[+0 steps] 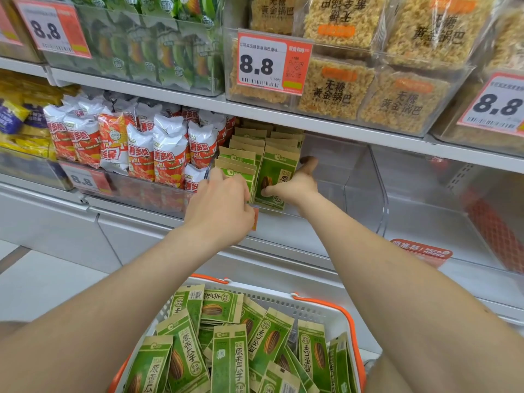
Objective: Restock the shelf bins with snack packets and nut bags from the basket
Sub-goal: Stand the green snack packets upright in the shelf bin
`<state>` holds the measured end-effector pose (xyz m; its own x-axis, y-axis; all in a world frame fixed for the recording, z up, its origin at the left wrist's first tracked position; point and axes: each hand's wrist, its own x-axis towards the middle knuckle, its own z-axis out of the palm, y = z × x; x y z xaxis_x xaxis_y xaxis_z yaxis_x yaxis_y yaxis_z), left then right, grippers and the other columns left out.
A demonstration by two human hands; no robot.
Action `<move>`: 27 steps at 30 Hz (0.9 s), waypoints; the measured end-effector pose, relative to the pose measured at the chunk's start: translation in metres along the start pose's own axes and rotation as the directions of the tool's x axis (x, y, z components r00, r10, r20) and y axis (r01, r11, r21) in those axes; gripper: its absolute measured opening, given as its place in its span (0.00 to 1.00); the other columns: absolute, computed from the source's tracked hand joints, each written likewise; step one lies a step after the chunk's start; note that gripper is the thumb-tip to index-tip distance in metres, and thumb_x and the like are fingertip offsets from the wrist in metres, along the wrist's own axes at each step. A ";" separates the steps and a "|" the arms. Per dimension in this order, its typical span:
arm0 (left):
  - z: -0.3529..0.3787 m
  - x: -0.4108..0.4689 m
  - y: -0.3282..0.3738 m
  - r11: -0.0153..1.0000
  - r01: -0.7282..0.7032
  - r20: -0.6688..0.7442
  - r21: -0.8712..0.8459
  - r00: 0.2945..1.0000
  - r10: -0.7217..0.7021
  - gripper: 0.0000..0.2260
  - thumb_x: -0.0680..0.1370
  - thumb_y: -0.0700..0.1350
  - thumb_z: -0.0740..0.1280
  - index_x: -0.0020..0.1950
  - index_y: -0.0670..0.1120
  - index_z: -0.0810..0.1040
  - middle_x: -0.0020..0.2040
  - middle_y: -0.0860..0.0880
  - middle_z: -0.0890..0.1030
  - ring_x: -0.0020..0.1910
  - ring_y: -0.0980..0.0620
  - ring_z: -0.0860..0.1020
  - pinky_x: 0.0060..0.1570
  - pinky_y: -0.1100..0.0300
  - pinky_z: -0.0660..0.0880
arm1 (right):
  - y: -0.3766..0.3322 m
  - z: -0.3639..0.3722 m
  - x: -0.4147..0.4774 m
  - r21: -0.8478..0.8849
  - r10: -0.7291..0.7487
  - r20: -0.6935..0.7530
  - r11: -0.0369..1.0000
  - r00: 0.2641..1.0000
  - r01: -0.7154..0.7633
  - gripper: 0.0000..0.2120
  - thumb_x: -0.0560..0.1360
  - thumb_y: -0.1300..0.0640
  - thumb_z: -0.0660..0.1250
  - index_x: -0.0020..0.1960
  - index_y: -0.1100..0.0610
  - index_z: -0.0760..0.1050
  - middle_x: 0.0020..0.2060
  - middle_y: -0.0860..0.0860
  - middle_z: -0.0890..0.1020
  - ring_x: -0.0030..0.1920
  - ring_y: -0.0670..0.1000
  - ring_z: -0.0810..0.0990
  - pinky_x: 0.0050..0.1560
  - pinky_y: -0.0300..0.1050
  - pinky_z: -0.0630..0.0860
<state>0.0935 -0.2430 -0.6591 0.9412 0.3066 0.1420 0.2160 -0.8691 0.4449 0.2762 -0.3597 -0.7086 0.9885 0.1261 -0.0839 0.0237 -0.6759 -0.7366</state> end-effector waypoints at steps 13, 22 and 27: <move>0.004 -0.001 0.000 0.990 -0.022 0.053 0.141 0.998 0.015 0.10 0.80 0.49 0.66 0.60 0.49 0.75 0.61 0.44 0.67 0.62 0.37 0.69 0.60 0.42 0.75 | -0.009 0.005 0.002 -0.004 0.009 0.010 1.000 1.000 -0.009 0.54 0.64 0.47 0.85 0.77 0.56 0.53 0.66 0.54 0.78 0.66 0.60 0.78 0.65 0.54 0.78; 0.007 -0.006 0.001 0.972 -0.040 0.097 0.230 0.995 0.018 0.13 0.81 0.52 0.66 0.64 0.49 0.75 0.63 0.43 0.69 0.62 0.37 0.71 0.60 0.42 0.75 | -0.005 -0.013 -0.016 -0.047 0.097 0.144 0.995 0.985 -0.092 0.49 0.60 0.44 0.86 0.71 0.58 0.64 0.64 0.54 0.76 0.64 0.58 0.78 0.61 0.56 0.82; 0.007 -0.010 0.002 0.967 -0.059 0.078 0.247 0.996 0.041 0.13 0.81 0.52 0.67 0.62 0.49 0.73 0.61 0.43 0.69 0.60 0.38 0.71 0.58 0.43 0.76 | -0.007 -0.028 -0.032 -0.017 0.098 0.173 0.995 0.980 -0.097 0.34 0.65 0.46 0.85 0.62 0.57 0.72 0.58 0.54 0.79 0.56 0.57 0.81 0.44 0.49 0.81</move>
<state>0.0865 -0.2509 -0.6657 0.9666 0.2398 0.0904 0.2178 -0.9546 0.2033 0.2487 -0.3795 -0.6817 0.9451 0.1829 -0.2710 -0.0697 -0.6972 -0.7135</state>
